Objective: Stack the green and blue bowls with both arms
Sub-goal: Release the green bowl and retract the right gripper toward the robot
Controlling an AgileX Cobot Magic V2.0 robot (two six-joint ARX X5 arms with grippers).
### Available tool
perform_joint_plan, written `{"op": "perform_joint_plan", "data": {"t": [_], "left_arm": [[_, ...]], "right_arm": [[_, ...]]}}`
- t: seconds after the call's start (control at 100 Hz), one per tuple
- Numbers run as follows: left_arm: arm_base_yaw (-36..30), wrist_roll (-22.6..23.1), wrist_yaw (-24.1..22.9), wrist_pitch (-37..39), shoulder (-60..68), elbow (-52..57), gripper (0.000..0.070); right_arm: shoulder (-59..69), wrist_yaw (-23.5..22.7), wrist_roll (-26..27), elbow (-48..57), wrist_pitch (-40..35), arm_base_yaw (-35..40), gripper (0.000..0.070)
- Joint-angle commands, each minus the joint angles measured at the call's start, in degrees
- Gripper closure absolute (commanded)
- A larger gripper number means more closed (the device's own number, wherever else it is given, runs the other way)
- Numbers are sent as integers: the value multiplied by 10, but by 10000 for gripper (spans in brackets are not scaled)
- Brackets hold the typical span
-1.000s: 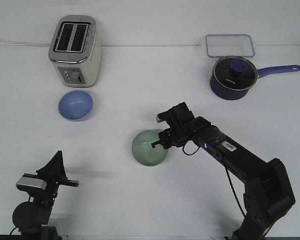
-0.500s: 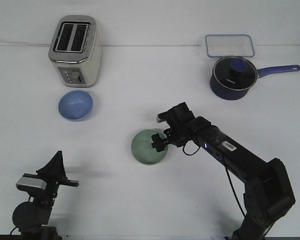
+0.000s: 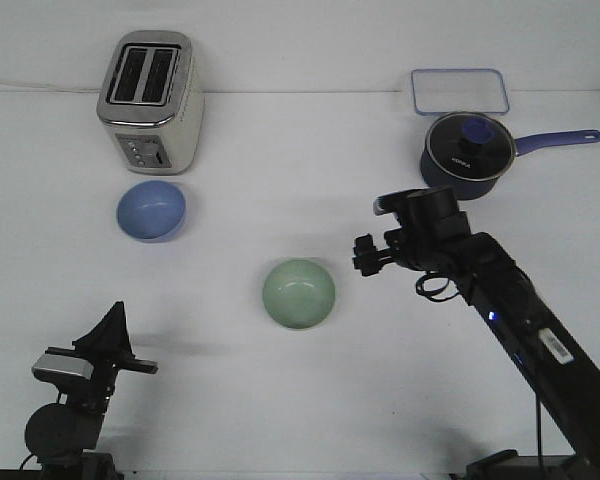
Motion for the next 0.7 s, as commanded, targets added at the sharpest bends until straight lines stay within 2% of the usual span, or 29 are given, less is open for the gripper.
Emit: {"op": "perform_joint_plan", "data": {"t": [0.0, 0.22, 0.38, 0.53, 0.69], "left_arm": [[1, 1, 0, 6, -1, -11, 690], [1, 1, 0, 6, -1, -11, 690], [1, 1, 0, 6, -1, -11, 690], [1, 1, 0, 6, -1, -11, 690], [1, 1, 0, 6, -1, -11, 690]], "right_arm": [[-23, 19, -31, 10, -10, -13, 214], [-118, 61, -86, 7, -37, -77, 214], [-171, 63, -102, -12, -31, -116, 214], [-225, 63, -105, -84, 28, -143, 214], [-292, 61, -108, -210, 137, -156, 214]]}}
